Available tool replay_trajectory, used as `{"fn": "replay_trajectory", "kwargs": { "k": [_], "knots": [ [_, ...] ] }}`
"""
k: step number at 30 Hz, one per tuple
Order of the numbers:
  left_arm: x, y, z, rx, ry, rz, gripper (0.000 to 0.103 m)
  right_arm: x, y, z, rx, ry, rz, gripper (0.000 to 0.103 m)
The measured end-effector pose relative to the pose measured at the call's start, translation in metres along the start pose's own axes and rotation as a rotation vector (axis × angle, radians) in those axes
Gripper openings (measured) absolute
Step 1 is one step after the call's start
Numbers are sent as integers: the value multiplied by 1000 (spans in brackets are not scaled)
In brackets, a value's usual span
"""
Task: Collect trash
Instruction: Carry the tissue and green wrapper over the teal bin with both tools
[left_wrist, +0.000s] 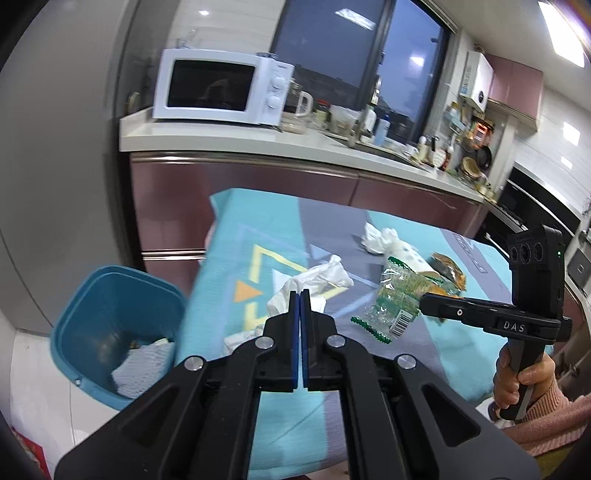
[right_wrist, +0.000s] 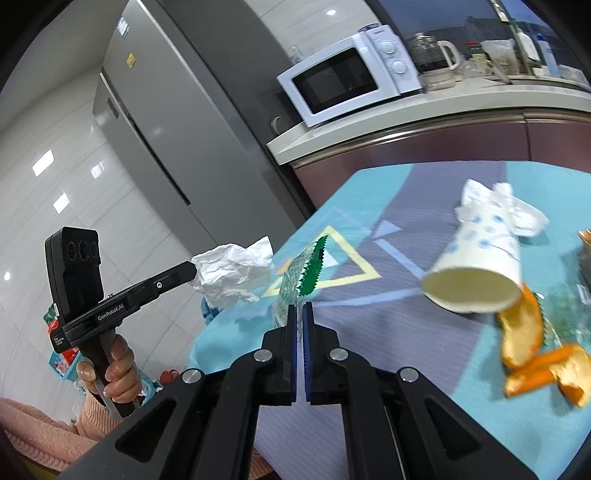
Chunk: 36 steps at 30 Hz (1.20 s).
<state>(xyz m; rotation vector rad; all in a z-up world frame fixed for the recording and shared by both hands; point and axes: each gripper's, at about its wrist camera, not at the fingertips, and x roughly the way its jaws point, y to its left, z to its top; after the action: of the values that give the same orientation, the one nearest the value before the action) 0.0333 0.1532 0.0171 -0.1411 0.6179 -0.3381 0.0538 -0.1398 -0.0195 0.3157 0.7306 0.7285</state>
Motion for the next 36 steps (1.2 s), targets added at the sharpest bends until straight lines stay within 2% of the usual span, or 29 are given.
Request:
{"fn": "replay_trajectory", "kwargs": {
  "k": [11,18,24,36],
  "knots": [
    [-32,48,7,-56,-55,107,1,48,25,15,-49,67,86,2],
    [-39,79,9,-91,-61,171,1,79,50,29,-99,99,125,2],
    [-29,106,7,-128,-45,226,1,105,66,37,-125,139,163,2],
    [4,162,-13,-232,21,287,1,173,89,46,-144,243,178,2]
  ]
}}
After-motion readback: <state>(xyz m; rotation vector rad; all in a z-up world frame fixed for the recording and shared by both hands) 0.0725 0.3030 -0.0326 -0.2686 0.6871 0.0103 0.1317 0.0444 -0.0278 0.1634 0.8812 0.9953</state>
